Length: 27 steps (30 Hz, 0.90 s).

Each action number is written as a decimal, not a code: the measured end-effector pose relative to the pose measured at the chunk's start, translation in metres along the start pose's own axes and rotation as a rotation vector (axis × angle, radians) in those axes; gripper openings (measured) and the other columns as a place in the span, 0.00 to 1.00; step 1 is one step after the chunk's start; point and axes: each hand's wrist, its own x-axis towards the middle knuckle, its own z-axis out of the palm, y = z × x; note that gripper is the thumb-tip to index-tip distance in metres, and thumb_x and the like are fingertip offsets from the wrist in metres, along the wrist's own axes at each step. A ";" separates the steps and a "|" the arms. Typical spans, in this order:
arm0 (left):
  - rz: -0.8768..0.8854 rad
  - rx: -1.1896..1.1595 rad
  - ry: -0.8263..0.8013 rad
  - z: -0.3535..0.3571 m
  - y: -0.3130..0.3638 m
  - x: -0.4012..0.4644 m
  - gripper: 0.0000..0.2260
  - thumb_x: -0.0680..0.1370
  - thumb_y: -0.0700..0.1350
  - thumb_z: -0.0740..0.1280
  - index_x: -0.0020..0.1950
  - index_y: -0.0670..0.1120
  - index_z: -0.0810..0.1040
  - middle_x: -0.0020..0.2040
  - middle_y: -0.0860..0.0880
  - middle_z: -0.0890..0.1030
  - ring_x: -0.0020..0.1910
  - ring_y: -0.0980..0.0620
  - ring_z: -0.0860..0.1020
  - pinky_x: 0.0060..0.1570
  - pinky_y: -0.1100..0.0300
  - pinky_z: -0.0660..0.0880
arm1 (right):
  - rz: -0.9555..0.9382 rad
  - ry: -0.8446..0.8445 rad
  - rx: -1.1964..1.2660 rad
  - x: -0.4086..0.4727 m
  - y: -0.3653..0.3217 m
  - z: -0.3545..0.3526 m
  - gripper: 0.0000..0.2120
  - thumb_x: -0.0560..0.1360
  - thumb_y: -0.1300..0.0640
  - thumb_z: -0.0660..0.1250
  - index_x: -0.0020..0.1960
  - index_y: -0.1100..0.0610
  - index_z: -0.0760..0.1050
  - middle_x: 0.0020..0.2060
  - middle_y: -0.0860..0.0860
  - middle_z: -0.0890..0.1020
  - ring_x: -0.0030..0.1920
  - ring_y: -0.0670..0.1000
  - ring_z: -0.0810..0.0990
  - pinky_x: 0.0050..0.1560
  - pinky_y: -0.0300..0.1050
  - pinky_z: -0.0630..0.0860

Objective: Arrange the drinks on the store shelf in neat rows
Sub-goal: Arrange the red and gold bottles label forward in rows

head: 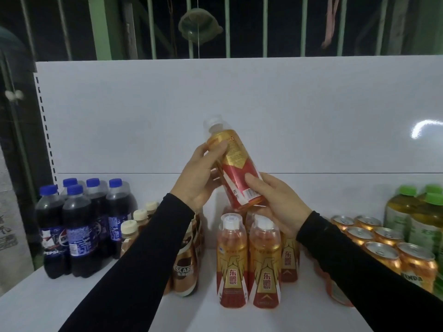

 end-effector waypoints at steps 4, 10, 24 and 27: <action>-0.034 -0.131 -0.041 0.002 -0.004 -0.001 0.31 0.70 0.46 0.74 0.72 0.42 0.70 0.58 0.40 0.82 0.50 0.44 0.84 0.47 0.47 0.82 | 0.048 -0.024 0.093 0.000 0.001 0.001 0.25 0.73 0.42 0.65 0.63 0.58 0.76 0.54 0.58 0.84 0.56 0.58 0.83 0.57 0.56 0.79; -0.028 -0.080 0.091 0.009 -0.007 0.003 0.22 0.74 0.46 0.75 0.65 0.39 0.76 0.47 0.44 0.86 0.42 0.48 0.85 0.45 0.51 0.83 | -0.186 0.127 -0.467 -0.008 -0.013 0.008 0.25 0.68 0.40 0.71 0.62 0.43 0.69 0.50 0.36 0.79 0.45 0.29 0.78 0.40 0.24 0.73; -0.053 -0.098 0.054 0.007 -0.013 0.001 0.18 0.77 0.46 0.72 0.63 0.41 0.75 0.46 0.44 0.84 0.43 0.48 0.84 0.41 0.53 0.82 | -0.036 0.062 -0.102 -0.001 0.002 -0.009 0.23 0.74 0.45 0.67 0.66 0.53 0.75 0.54 0.52 0.84 0.53 0.51 0.84 0.54 0.50 0.81; -0.032 -0.098 0.119 0.008 -0.015 0.002 0.23 0.76 0.47 0.74 0.67 0.40 0.73 0.47 0.44 0.86 0.43 0.48 0.85 0.40 0.53 0.82 | -0.158 0.090 -0.389 -0.005 -0.002 -0.004 0.19 0.70 0.39 0.68 0.59 0.40 0.72 0.52 0.40 0.82 0.50 0.38 0.82 0.50 0.35 0.79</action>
